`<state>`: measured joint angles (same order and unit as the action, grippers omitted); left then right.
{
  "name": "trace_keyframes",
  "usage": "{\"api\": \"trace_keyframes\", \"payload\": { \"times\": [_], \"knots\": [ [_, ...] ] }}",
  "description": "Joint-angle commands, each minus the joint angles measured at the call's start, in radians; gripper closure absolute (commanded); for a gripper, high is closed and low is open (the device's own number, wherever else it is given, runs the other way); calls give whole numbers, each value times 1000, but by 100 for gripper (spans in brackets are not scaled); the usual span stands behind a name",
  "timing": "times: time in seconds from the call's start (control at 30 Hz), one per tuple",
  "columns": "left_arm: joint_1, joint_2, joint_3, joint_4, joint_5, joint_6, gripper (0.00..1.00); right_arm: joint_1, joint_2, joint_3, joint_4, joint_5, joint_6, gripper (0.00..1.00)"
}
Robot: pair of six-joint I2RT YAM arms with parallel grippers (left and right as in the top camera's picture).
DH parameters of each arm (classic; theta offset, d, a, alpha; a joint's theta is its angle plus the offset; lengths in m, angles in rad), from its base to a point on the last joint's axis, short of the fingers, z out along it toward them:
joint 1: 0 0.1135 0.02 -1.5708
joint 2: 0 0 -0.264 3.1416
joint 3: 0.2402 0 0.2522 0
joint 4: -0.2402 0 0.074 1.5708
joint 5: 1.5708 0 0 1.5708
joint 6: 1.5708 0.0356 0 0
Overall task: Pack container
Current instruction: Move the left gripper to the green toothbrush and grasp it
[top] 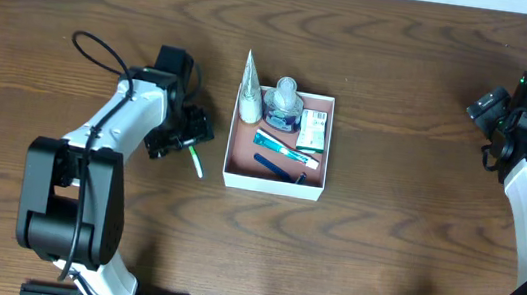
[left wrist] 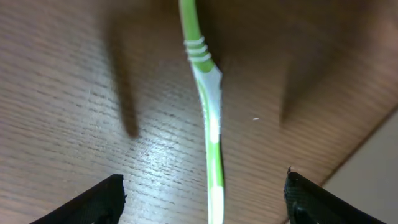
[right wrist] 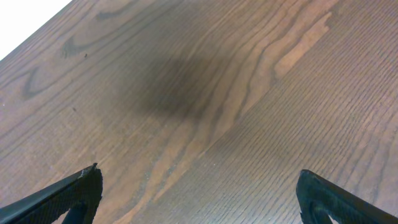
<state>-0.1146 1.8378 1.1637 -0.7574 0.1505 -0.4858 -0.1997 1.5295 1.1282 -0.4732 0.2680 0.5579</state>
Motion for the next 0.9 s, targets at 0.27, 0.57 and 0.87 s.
{"api": "trace_keyframes", "payload": {
  "times": [0.27, 0.57, 0.87],
  "knots": [
    [2, 31, -76, 75, -12, -40, 33, -5, 2, 1, 1, 8, -5, 1],
    [2, 31, -121, 138, -28, -40, 71, -5, 2, 1, 2, 8, -5, 1],
    [3, 30, -115, 155, -88, -34, 94, -5, 2, 1, 1, 9, -6, 1]
  ]
}}
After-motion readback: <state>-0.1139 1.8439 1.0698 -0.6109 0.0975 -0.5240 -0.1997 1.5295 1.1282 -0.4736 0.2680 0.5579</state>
